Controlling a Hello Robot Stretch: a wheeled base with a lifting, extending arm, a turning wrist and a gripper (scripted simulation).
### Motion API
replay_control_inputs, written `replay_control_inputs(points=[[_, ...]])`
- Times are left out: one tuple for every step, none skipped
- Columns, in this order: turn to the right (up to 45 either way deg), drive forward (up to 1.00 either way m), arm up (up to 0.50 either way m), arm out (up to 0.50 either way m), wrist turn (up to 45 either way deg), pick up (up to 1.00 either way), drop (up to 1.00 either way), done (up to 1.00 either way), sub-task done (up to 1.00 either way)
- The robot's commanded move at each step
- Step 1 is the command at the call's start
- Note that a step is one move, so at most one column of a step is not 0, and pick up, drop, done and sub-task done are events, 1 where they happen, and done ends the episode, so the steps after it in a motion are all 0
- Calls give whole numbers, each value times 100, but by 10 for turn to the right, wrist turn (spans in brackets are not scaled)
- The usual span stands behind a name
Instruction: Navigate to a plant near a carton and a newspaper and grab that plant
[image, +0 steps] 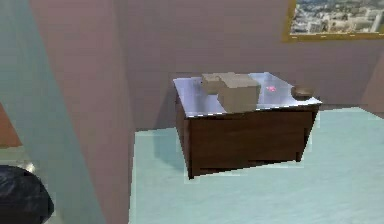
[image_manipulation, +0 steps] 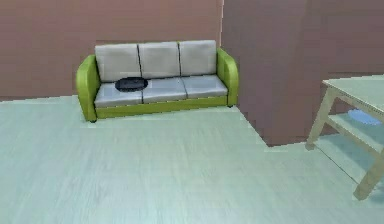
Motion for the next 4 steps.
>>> replay_control_inputs(points=[[90, 0, 0, 0, 0, 0, 0, 0, 0], [0, 55, 0, 0, 0, 0, 0, 0, 0], [210, 0, 0, 0, 0, 0, 0, 0, 0], [0, 40, 0, 0, 0, 0, 0, 0, 0]])
